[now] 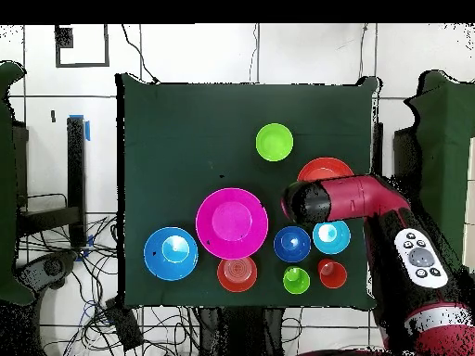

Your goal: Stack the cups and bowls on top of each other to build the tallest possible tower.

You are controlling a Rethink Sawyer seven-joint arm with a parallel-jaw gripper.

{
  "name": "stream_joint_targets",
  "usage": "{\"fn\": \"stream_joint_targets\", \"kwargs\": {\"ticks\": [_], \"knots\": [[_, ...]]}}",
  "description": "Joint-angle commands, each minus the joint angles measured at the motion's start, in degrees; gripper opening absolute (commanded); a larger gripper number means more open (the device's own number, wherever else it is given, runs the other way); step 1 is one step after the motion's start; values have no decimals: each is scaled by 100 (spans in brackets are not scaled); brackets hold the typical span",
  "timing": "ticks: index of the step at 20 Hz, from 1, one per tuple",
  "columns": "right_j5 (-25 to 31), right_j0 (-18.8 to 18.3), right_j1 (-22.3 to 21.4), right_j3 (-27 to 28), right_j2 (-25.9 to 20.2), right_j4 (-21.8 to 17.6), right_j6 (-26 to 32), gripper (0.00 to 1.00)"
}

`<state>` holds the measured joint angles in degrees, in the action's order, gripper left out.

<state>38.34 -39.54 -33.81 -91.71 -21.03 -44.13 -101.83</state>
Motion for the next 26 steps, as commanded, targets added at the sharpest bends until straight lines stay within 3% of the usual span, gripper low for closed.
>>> {"fn": "stream_joint_targets", "kwargs": {"ticks": [1, 11, 15, 26], "knots": [[-345, 639, 45, -116, 718, -169, -1411, 100], [-1168, 1198, 55, 80, 1361, -529, -1533, 100], [-1478, 1382, 266, 232, 1574, -625, -1543, 100], [-2141, 1445, 1015, 615, 1856, -443, -1361, 100]]}}
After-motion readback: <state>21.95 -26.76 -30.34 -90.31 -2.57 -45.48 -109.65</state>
